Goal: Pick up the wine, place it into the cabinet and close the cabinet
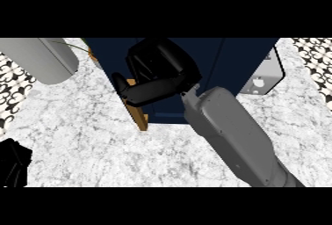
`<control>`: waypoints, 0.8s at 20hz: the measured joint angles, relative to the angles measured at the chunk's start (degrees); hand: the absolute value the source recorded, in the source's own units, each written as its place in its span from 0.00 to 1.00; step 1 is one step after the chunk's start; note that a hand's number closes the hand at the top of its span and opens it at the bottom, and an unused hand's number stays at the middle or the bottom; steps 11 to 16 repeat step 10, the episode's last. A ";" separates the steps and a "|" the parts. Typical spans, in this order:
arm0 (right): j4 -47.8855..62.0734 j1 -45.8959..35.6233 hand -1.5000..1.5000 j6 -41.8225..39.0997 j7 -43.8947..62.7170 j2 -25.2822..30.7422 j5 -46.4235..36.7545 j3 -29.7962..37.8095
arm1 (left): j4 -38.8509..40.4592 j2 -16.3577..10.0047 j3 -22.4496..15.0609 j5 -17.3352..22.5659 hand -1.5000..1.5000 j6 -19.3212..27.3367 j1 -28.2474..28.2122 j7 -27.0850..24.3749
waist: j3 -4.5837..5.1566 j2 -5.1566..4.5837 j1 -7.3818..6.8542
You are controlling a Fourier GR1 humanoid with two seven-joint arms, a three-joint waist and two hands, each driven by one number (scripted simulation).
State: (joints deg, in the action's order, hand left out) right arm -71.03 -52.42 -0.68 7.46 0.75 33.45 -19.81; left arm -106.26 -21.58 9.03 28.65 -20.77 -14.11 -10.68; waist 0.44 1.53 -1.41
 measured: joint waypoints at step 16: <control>4.77 -1.63 1.00 -8.52 -3.46 1.70 0.30 1.02 | -0.84 -0.02 -0.23 0.06 1.00 -0.50 0.41 0.97 | 0.55 0.47 -1.17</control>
